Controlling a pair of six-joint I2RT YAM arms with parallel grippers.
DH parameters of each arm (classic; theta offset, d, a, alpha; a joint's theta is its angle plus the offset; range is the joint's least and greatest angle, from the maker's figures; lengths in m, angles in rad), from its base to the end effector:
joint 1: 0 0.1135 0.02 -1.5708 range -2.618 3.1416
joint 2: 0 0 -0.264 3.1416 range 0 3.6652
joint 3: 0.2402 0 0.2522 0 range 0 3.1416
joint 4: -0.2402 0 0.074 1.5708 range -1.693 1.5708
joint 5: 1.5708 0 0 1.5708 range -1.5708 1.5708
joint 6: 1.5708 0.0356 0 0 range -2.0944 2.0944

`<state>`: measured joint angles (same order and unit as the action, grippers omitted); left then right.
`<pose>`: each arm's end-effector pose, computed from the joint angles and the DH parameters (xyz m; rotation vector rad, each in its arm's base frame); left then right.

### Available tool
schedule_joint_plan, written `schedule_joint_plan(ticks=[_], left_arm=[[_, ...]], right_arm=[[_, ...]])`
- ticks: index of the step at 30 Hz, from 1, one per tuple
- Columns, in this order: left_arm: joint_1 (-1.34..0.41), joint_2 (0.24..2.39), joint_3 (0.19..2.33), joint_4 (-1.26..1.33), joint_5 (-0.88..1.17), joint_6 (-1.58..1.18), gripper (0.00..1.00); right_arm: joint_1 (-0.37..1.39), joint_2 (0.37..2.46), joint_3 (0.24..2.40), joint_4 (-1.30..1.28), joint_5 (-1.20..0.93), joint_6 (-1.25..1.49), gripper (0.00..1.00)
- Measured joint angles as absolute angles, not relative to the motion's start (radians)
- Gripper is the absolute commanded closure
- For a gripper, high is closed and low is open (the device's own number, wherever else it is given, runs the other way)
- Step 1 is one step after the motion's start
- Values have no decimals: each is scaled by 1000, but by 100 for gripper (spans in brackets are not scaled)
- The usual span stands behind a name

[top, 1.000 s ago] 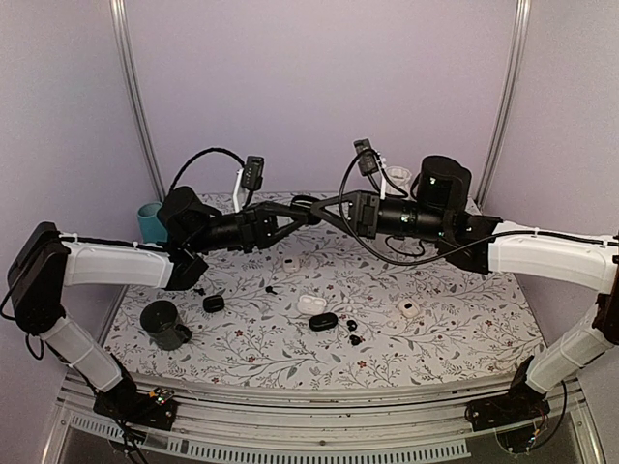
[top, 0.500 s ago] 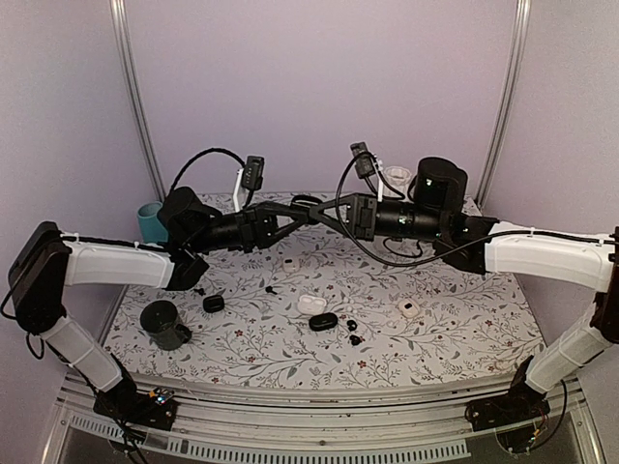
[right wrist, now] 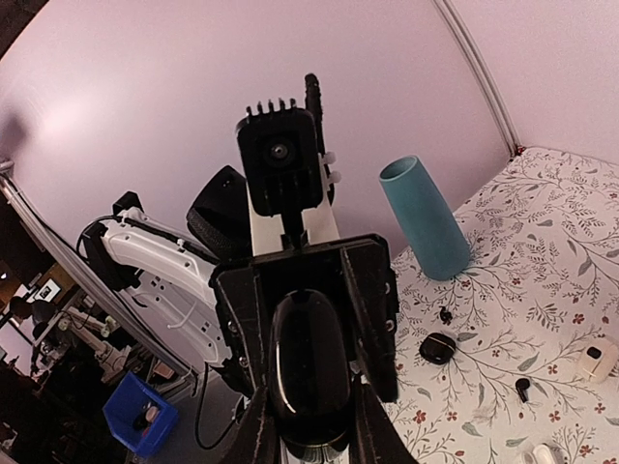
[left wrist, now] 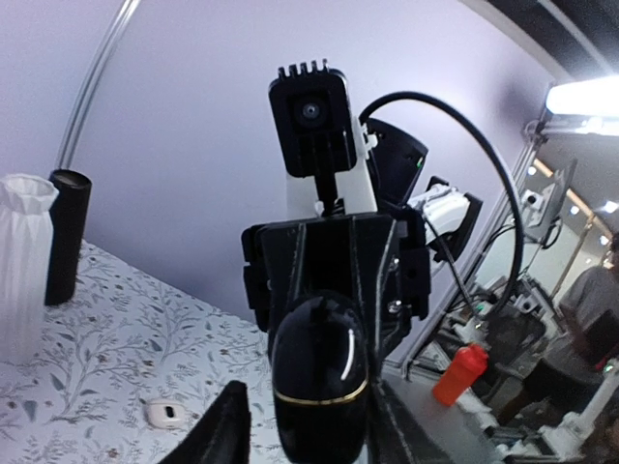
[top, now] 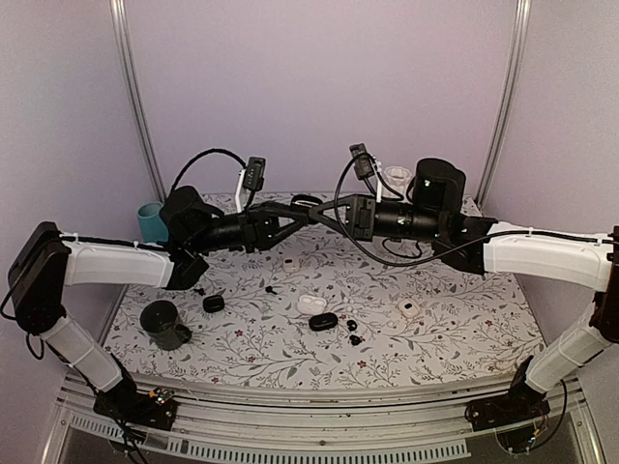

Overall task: Insert the wireless bluetooth earbuds into the charging case
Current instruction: Pass from the left arm to the right, then place the charging case with the earbuds at the center of the board.

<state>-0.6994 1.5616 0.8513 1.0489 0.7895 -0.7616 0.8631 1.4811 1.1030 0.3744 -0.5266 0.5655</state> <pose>0.2407 -0.2356 0.2962 0.7472 1.3653 -1.6804 0.2145 0.2783 0.3414 -0.7181 1.6469 1.4858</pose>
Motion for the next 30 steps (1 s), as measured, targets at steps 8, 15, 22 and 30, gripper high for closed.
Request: schedule_joint_plan(ticks=[8,15,22,30], left_arm=[[-699,1518,832,958,730,-672,6],[-699,1480,794,910,681,-614,4],[-697,1406,788,774,612,-538,4],[-686,1316,790,611,500,-472,4]], right_arm=[[857,1478,1084,375,-487,573,97],[834,1436,1025,370,-442,589,97],[798,1357,939,356,-377,596,97],[759,1285,832,312,-300,622,97]])
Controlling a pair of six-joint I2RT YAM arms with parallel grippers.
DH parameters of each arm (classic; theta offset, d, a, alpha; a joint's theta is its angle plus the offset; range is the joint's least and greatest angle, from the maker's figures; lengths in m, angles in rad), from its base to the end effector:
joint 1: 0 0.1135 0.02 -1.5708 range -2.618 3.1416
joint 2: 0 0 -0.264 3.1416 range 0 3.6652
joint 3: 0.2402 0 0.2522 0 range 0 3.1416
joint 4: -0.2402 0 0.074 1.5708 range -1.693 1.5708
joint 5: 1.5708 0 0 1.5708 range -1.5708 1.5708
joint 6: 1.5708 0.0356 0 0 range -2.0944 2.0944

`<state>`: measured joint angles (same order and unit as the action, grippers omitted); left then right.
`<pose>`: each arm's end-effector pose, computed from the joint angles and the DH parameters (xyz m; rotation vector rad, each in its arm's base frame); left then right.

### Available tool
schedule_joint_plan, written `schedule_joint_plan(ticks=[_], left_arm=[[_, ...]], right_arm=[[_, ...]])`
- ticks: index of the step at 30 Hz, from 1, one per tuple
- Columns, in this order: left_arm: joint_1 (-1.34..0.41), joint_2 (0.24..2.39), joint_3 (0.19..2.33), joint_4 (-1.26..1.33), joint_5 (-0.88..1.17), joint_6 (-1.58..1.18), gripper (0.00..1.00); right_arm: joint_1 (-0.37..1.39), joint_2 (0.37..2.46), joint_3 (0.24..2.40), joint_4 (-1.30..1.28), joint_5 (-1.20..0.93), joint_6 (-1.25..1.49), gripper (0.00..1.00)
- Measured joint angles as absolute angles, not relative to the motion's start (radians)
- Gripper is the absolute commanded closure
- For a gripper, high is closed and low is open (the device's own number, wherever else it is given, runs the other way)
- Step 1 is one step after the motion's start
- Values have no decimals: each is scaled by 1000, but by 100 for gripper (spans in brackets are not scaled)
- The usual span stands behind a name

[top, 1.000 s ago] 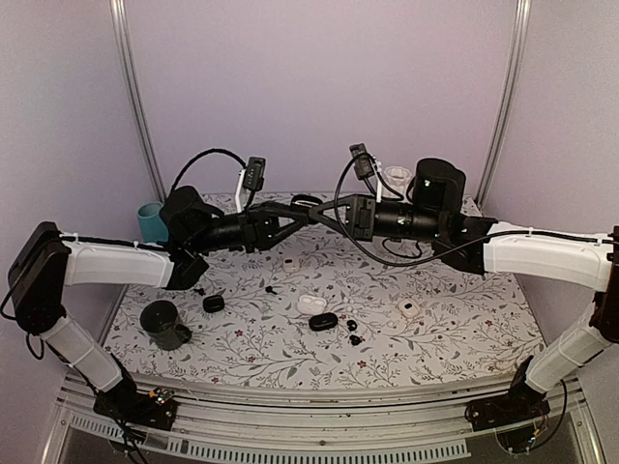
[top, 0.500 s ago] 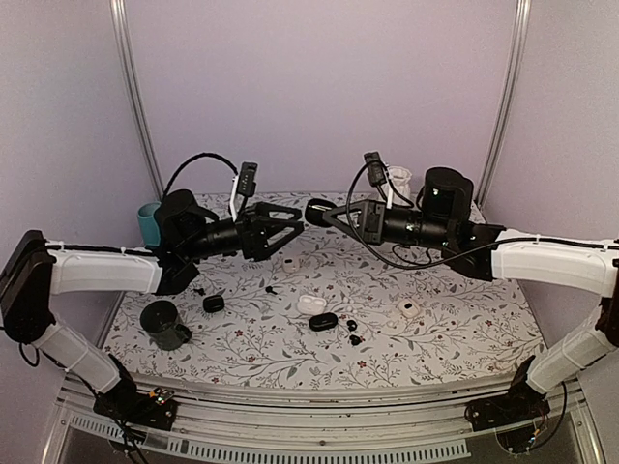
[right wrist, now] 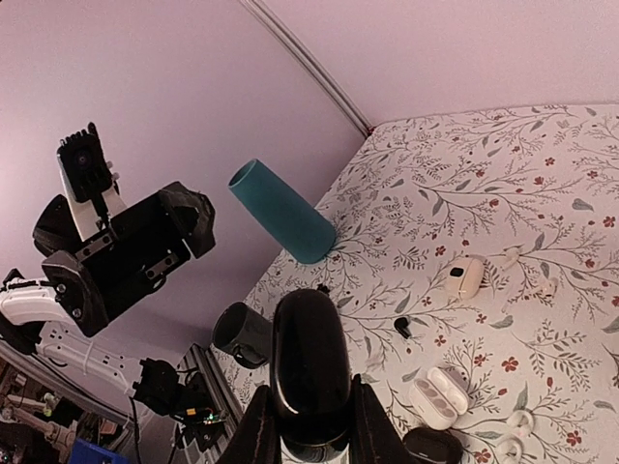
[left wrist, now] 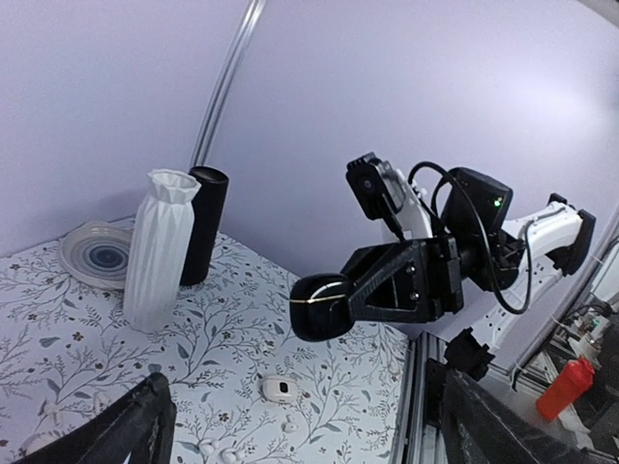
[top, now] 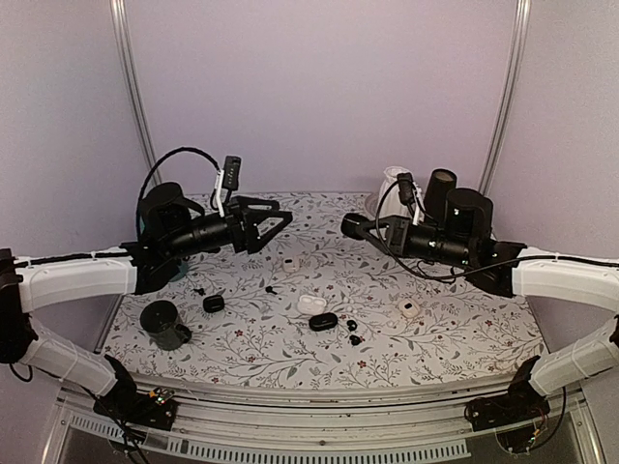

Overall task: Insert the wireless bluetooth earbuds into the charging case
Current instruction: Place the charging case with the earbuds at the center of the board.

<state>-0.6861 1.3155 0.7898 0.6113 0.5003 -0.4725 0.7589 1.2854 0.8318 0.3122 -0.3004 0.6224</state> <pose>0.2214 -0.2034 0.3069 0.6059 1.5246 -1.2806 0.2098 0.2134 0.2982 -0.3716 1.8443 1.2488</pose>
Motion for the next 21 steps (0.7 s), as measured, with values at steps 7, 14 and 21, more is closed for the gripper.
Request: schedule_joint_plan(ticks=[7,14,21], left_arm=[[-603,1265,746,565,380,-557,4],[-475,1297,714,535,411,-669,4],[-513,1310,764,412,390,-599,4]], right_arm=[[731,1245,745,281,-241,666,97],[653,1194,644,250,-211,726,97],[518,1235,631,237,-237,739,97]])
